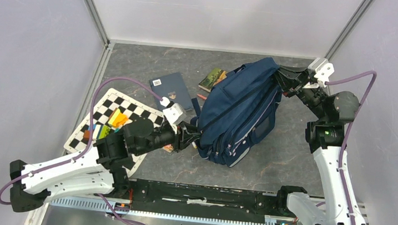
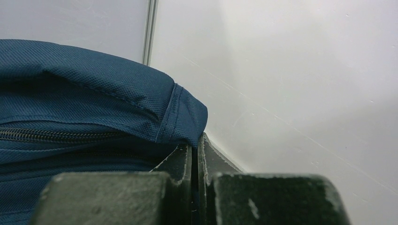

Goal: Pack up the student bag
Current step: Unzip the student bag at the center of the board.

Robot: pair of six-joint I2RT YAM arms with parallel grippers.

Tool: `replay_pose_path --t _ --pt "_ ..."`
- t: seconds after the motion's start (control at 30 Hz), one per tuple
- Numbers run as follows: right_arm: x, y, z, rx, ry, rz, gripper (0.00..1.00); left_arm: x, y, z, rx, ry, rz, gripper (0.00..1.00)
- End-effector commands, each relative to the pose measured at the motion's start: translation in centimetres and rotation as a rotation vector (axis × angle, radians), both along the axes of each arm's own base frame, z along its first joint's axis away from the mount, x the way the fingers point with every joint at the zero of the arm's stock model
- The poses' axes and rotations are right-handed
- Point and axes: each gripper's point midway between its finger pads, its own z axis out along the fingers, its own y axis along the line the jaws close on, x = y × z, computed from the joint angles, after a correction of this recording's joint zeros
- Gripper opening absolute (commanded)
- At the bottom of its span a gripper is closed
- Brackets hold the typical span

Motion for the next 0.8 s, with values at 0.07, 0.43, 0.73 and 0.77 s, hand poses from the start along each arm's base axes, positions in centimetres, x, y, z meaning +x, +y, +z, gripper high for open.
replay_pose_path --t 0.07,0.43,0.73,0.77 --pt "-2.1 -0.5 4.7 0.045 -0.181 -0.021 0.0 0.7 -0.7 1.6 -0.077 -0.017 0.037 0.38" --pt "-2.0 -0.4 4.5 0.053 -0.171 -0.018 0.0 0.1 -2.1 1.9 -0.113 -0.019 0.004 0.4" --pt "-1.7 -0.4 4.0 0.05 -0.156 -0.021 0.0 -0.6 -3.1 2.2 -0.137 -0.03 -0.007 0.23" --pt "-1.6 -0.5 3.9 0.048 -0.156 -0.022 0.0 -0.8 -3.2 2.3 -0.14 -0.027 -0.015 0.18"
